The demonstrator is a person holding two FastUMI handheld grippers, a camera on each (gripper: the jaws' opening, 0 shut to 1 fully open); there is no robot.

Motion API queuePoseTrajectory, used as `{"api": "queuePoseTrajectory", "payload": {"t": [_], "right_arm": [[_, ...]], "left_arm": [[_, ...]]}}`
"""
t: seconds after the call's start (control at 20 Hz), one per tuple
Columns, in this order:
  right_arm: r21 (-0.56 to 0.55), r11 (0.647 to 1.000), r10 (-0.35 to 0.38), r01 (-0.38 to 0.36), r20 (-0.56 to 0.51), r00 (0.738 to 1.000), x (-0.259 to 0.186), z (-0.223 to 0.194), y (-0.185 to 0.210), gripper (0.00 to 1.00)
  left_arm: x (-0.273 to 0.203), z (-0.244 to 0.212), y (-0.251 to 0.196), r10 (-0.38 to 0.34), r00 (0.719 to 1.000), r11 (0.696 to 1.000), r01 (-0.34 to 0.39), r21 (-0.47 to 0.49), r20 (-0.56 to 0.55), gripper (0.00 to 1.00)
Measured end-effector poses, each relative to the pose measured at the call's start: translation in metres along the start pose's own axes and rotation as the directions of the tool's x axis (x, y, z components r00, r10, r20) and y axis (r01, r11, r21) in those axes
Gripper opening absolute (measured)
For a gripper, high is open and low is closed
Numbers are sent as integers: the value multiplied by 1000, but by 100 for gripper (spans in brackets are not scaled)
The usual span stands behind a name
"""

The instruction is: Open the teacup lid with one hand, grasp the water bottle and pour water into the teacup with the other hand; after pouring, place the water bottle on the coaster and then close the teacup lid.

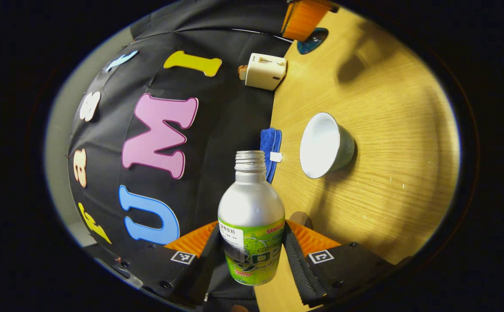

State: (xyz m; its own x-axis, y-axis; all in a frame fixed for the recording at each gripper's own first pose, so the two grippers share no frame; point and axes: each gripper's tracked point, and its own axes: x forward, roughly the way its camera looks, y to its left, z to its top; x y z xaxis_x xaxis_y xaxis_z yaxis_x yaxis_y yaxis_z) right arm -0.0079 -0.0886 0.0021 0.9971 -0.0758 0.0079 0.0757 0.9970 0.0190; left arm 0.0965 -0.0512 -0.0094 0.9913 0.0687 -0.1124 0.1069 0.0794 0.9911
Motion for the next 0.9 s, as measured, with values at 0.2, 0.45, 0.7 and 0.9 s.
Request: {"api": "queuePoseTrajectory", "payload": {"t": [0.2,0.45,0.7,0.9], "right_arm": [[-1,1000,0,0,1,1000,-1,0,0,28],[0,1000,0,0,1,1000,-1,-1,-1,28],[0,1000,0,0,2,1000,-1,-1,0,28],[1,1000,2,-2,2,1000,-1,-1,0,27]], "left_arm": [[6,-2,-1,10,1000,994,-9,110,-10,79],[12,-1,1,6,1000,983,-3,186,-16,79],[13,2,10,37,999,956,-34,293,-7,79],[15,1,15,60,998,929,-55,366,-4,79]]}}
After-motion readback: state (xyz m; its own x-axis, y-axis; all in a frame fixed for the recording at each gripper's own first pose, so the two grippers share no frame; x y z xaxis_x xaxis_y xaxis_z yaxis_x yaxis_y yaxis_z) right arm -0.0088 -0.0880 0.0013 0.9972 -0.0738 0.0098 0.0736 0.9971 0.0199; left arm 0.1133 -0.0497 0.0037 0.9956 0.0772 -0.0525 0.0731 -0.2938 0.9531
